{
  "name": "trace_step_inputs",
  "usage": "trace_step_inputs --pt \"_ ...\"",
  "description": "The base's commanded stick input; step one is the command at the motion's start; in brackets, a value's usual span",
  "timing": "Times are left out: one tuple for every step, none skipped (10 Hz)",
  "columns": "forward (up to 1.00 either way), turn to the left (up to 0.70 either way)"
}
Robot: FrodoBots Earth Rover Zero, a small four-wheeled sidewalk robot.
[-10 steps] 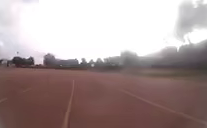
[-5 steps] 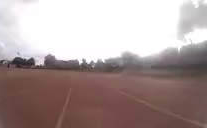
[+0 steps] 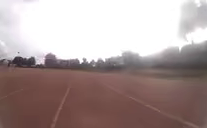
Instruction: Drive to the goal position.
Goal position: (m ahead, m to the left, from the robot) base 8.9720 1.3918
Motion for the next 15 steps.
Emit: trace_step_inputs --pt "0.7 0.0" --pt "0.7 0.0" --pt "0.7 0.0" --pt "0.7 0.0" --pt "0.7 0.0" --pt "0.7 0.0" --pt "0.7 0.0" --pt "0.7 0.0" --pt "0.7 0.0" --pt "0.7 0.0" --pt "0.7 0.0" --pt "0.7 0.0" --pt "0.7 0.0" --pt "0.7 0.0" --pt "0.7 0.0"
